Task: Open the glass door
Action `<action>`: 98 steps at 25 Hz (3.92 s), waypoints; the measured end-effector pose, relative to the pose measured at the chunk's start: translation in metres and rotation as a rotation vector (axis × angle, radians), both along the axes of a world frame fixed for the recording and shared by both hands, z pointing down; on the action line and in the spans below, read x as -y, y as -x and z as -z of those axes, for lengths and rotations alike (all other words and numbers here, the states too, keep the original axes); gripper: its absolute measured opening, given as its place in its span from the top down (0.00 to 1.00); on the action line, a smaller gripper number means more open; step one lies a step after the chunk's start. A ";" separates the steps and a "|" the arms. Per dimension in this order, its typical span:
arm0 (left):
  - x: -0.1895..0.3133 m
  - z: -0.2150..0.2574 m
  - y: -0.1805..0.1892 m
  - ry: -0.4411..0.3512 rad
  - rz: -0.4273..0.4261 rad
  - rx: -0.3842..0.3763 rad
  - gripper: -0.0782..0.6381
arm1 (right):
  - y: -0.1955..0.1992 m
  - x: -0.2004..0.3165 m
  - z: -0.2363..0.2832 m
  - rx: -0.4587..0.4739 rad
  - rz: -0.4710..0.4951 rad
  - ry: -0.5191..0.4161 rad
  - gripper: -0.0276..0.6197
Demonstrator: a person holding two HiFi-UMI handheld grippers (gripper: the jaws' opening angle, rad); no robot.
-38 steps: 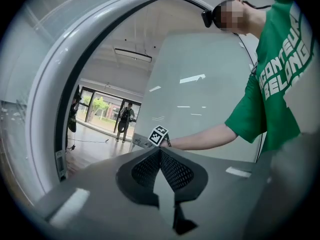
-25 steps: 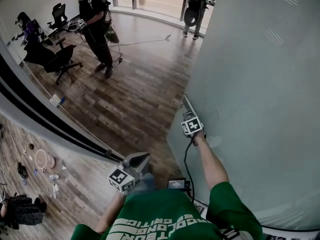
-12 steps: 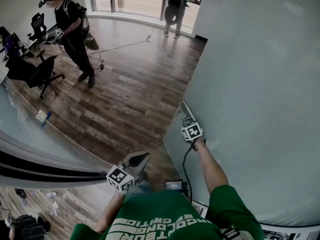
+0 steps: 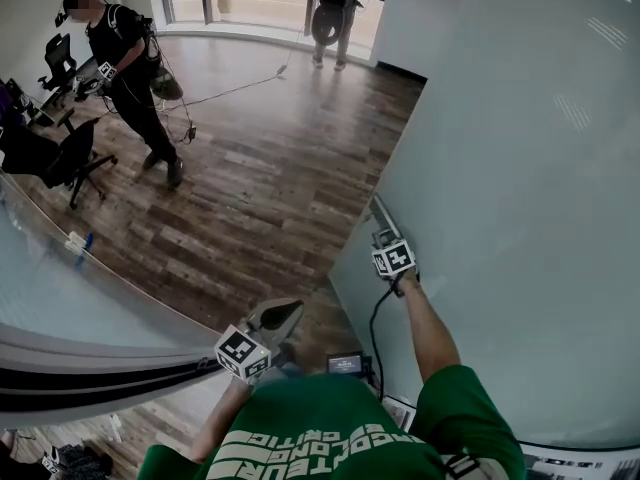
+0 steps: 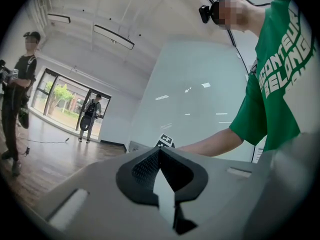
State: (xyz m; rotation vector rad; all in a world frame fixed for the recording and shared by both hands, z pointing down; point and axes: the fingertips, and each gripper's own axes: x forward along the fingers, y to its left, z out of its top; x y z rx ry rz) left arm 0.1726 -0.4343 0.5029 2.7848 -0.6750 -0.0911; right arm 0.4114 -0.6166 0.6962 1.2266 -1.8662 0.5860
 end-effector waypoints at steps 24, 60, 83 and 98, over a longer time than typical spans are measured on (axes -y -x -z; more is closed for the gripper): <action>0.048 0.004 -0.104 0.012 -0.079 0.010 0.87 | -0.127 0.041 0.002 0.007 -0.175 0.004 0.97; 0.086 0.001 -0.193 0.036 -0.152 0.046 0.87 | -0.331 0.050 0.006 0.012 -0.455 -0.003 0.97; 0.108 -0.002 -0.234 0.022 -0.161 0.027 0.87 | -0.421 0.037 0.001 0.004 -0.575 -0.001 0.97; 0.114 -0.003 -0.259 0.018 -0.198 0.033 0.87 | -0.454 0.025 0.002 0.002 -0.634 -0.007 0.97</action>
